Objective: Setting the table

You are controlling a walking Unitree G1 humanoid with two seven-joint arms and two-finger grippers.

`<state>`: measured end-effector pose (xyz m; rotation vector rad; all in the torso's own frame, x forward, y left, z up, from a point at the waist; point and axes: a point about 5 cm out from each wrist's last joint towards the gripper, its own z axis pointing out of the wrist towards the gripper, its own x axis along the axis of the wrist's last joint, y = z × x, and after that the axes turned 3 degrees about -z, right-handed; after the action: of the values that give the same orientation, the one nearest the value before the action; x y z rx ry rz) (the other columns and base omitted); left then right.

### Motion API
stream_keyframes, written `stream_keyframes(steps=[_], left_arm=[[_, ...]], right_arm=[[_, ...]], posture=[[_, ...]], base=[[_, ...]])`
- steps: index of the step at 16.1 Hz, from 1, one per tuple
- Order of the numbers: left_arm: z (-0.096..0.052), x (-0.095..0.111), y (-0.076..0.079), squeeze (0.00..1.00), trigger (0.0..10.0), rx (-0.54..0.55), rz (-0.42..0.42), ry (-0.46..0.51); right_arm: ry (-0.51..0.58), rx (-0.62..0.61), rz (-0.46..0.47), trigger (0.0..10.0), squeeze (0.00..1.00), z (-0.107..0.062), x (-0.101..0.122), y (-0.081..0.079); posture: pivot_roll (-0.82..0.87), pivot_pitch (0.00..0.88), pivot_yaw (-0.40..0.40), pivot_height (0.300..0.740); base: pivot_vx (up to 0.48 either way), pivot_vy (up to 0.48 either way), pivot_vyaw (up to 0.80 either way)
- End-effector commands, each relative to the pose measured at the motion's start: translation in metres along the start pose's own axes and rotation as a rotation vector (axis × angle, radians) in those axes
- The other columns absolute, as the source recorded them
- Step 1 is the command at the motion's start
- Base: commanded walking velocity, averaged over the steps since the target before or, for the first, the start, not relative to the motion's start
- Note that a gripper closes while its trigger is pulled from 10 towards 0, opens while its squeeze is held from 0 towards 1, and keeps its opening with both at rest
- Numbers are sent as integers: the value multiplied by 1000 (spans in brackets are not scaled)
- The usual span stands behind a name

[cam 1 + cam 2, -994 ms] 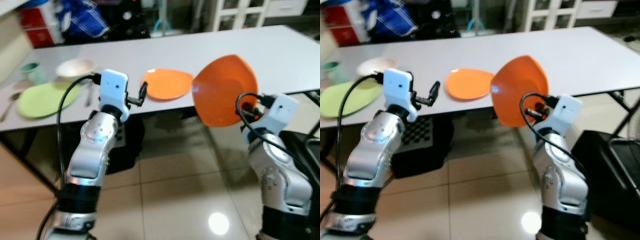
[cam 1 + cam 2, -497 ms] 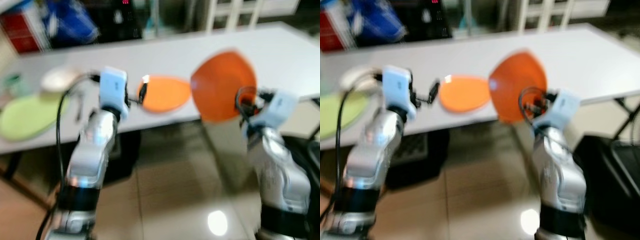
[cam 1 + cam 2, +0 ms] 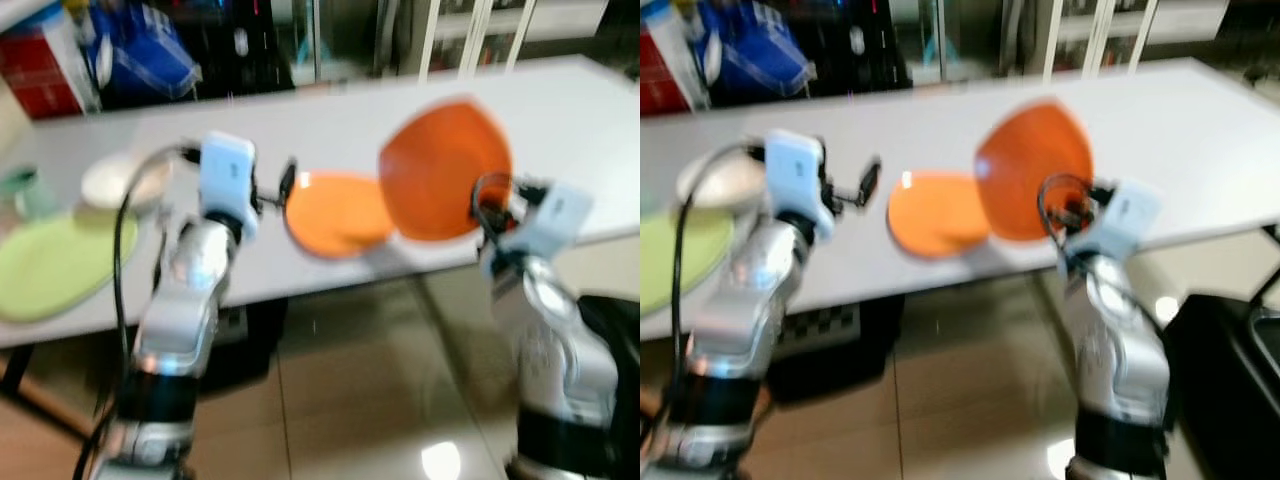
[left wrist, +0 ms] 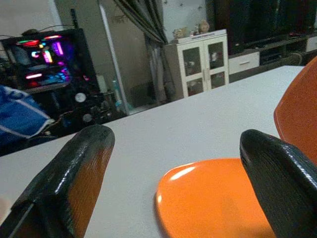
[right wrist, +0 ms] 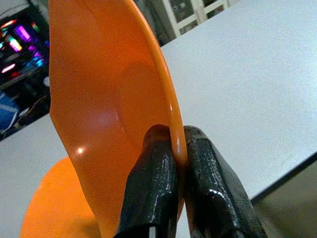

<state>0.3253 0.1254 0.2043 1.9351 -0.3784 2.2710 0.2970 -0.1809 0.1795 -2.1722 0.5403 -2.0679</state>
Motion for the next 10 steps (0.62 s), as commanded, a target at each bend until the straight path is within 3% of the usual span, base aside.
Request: stream_keyframes(steps=[1,8,10], left_arm=[[2,5,6,0,10000,-23,0,17],[1,4,6,0,10000,-28,2,12],[0,-3,9,0,10000,-57,22,-45]], right_arm=[[65,-5,18,10000,0,1,15,2],[26,1,95,10000,0,5,15,3],[-42,-6,166,10000,0,9,12,2]], posture=[[-55,0,43,740],[-55,0,43,740],[-56,0,46,740]], base=[[458,0,0],[452,0,0],[148,0,0]])
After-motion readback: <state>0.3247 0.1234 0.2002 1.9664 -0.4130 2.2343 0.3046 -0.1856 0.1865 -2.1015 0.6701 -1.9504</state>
